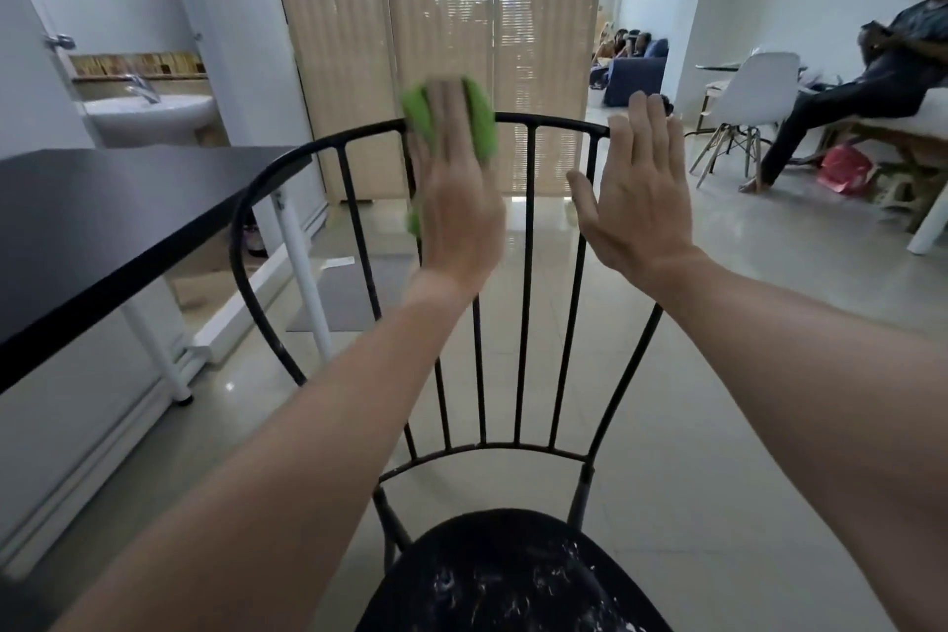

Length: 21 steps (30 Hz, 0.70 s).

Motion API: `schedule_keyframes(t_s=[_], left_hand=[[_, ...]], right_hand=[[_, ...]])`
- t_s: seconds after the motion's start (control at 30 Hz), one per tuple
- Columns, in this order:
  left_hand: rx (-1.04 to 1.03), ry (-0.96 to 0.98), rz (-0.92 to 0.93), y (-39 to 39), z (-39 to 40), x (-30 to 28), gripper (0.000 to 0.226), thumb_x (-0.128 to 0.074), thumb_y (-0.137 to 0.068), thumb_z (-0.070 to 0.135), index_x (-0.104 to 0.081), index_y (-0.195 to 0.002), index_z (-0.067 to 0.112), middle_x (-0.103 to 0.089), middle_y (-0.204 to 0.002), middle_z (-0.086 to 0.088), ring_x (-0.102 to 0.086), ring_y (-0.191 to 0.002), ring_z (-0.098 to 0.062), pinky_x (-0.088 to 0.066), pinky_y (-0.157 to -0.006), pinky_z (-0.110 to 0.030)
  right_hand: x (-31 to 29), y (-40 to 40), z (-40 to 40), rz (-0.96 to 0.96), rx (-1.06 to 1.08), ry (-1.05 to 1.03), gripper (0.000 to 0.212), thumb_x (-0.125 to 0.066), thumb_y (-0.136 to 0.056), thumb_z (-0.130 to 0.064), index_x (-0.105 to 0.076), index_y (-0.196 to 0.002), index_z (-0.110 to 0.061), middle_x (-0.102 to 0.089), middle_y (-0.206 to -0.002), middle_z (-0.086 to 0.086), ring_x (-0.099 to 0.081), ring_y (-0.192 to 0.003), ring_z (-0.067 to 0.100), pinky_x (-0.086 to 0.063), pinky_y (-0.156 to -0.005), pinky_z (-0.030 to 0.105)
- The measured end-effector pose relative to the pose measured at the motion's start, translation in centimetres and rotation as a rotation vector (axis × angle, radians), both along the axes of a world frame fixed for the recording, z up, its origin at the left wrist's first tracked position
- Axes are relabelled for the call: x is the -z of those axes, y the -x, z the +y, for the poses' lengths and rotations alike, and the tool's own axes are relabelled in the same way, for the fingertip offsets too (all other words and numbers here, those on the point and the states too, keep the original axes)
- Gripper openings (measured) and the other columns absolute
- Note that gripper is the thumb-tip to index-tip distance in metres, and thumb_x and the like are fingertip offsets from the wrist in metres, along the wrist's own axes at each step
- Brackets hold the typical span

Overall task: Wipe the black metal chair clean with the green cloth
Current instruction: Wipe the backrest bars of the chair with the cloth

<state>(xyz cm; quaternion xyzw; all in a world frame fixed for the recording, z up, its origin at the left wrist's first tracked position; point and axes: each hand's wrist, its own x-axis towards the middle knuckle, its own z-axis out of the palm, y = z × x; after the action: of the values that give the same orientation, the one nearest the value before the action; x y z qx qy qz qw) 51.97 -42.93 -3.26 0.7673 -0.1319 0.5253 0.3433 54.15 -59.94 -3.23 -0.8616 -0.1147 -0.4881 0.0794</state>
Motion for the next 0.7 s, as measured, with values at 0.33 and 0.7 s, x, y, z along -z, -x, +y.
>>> schedule_keyframes(t_s=[0.33,0.7], left_hand=[[0.025,0.032,0.258,2.6,-2.0,14.5,0.079,-0.037,-0.093,-0.016,0.005,-0.156,0.006,0.013,-0.165,-0.009,0.004,-0.153,-0.026,-0.031,-0.117,-0.053],[0.224,0.365,0.698,9.7,-3.5,23.8,0.058,-0.017,-0.107,0.013,0.022,-0.147,0.030,0.018,-0.161,0.013,0.015,-0.147,0.004,-0.002,-0.124,-0.025]], right_hand=[[1.8,-0.1,0.9,-0.120,0.064,0.008,0.062,-0.040,-0.097,-0.027,-0.026,-0.148,0.006,-0.023,-0.158,0.024,-0.015,-0.149,0.038,-0.007,-0.123,0.048],[2.0,-0.3,0.8,-0.154,0.049,0.003,0.059,-0.038,-0.098,-0.027,-0.029,-0.148,0.004,-0.029,-0.156,0.023,-0.019,-0.148,0.038,-0.010,-0.123,0.048]])
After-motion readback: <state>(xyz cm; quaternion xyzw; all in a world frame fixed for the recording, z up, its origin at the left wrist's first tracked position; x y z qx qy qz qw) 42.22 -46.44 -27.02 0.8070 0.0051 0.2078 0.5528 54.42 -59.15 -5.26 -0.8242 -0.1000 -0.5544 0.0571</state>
